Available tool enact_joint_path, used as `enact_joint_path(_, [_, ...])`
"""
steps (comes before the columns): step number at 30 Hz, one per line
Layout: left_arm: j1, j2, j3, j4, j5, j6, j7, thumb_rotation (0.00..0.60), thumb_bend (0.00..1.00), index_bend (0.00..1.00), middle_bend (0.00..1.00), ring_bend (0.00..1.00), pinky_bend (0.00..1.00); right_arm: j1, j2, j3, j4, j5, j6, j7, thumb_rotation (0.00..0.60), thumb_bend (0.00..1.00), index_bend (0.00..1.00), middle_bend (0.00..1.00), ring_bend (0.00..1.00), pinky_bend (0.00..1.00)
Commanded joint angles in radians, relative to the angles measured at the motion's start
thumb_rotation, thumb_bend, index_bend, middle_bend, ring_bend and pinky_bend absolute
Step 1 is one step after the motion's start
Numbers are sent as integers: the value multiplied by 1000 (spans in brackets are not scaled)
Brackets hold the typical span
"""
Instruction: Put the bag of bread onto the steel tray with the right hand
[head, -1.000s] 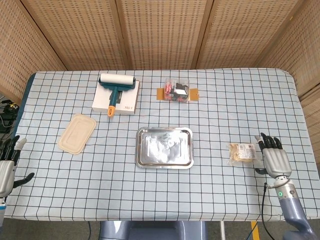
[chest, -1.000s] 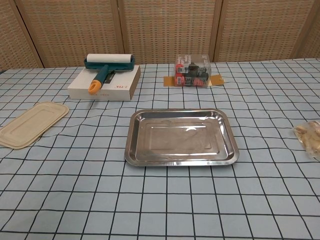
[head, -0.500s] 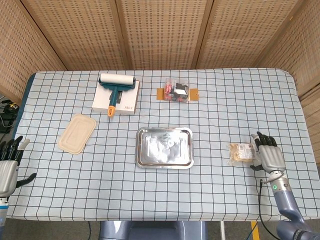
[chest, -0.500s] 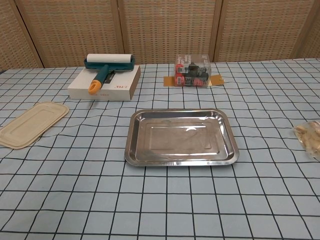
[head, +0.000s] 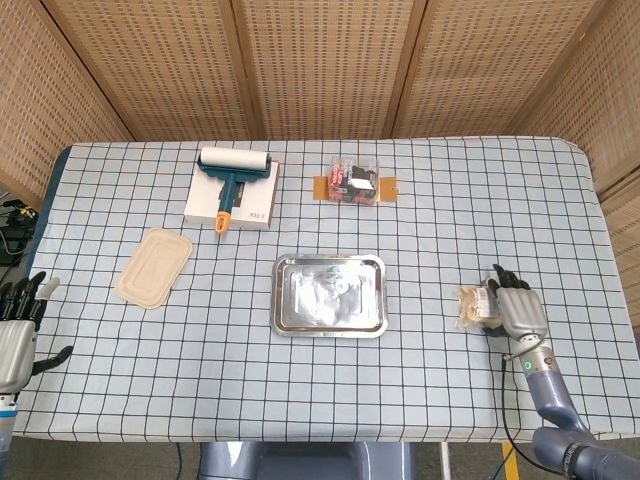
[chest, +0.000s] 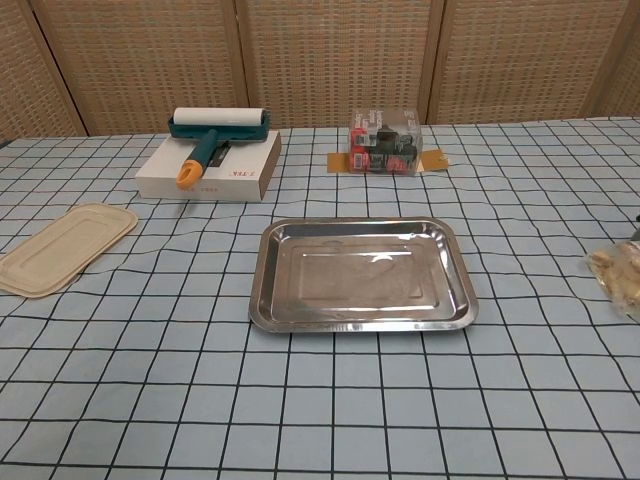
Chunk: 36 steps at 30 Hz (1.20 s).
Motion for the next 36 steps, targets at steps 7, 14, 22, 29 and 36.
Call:
enact_joint_path(7, [0,-1,2,-1,4,2,3,600,71,0,0,0,0,-2,-35,14,-20,-83,140,15,600,409,589,462,485,549])
enact_joint_path(14, [1,-1,2,-3,5,6,4,600,74,0,0,0,0,25,7,31,-196,-135,189,-43,600,410,595,463,487,550])
enact_joint_path(22, [1,5,3,-4,6,2,-14,600,73,0,0,0,0,135,-61,95,-389,-92,183,-295,600,409,600,463,487,550])
enact_joint_path(29, [-4,10,7,1,10,-10,-36,600,73,0,0,0,0,235,-189,151,-354,-6,171,-411,600,410,601,460,487,546])
enact_joint_path(36, [-8,17,4,6,2,-21,-61,600,73,0,0,0,0,283,-260,152,-310,33,165,-451,600,383,523,376,431,468])
